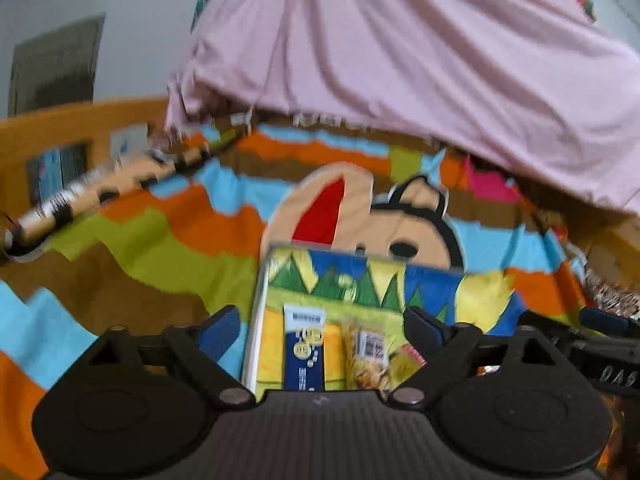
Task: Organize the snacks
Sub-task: 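Open both tools to drop the snacks into the tray and lift away, then raise both open tools and pull them back from the tray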
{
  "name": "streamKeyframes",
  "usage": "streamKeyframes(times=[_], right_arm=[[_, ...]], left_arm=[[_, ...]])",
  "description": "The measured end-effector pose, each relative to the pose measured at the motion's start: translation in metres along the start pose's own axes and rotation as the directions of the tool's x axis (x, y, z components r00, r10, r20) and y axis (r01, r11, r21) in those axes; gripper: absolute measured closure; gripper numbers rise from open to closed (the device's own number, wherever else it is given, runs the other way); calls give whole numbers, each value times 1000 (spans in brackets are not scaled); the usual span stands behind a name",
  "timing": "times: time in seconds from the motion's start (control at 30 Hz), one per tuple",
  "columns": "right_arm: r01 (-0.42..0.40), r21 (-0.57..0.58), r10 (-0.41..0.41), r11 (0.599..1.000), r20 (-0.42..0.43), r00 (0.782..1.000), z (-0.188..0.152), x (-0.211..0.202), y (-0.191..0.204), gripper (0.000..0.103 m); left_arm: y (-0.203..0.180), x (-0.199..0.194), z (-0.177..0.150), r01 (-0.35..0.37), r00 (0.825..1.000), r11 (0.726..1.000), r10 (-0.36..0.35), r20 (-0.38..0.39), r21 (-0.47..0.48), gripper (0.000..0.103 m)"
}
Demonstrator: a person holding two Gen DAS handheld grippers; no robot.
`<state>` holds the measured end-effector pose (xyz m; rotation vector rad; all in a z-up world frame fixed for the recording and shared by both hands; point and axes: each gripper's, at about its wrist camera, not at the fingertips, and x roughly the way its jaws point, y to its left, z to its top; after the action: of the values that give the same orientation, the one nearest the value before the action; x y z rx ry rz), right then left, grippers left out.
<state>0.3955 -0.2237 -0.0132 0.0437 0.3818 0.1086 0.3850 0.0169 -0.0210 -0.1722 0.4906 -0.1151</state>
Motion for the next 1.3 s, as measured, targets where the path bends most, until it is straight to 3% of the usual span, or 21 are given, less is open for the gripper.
streamKeyframes(times=[0.17, 0.4, 0.6, 0.77, 1.07, 1.3], right_arm=[[-21, 39, 17, 999, 94, 995, 11, -57, -7, 1], [-20, -6, 21, 1000, 184, 983, 2, -133, -8, 1], [-14, -41, 23, 999, 248, 968, -11, -188, -8, 1], [-22, -59, 35, 998, 245, 969, -24, -221, -7, 1], [-3, -101, 22, 995, 194, 981, -58, -267, -10, 1], [13, -64, -4, 998, 145, 989, -77, -296, -19, 1]], left_arm=[[-8, -55, 4, -23, 996, 1000, 23, 89, -2, 1], [-11, -123, -15, -19, 985, 999, 26, 172, -41, 1], [-19, -171, -37, -37, 973, 999, 32, 226, 17, 0], [-25, -201, -56, -27, 970, 999, 20, 241, 26, 0], [-26, -238, -85, -61, 982, 998, 57, 181, 14, 0], [-31, -264, -106, -61, 986, 998, 58, 157, 19, 0]])
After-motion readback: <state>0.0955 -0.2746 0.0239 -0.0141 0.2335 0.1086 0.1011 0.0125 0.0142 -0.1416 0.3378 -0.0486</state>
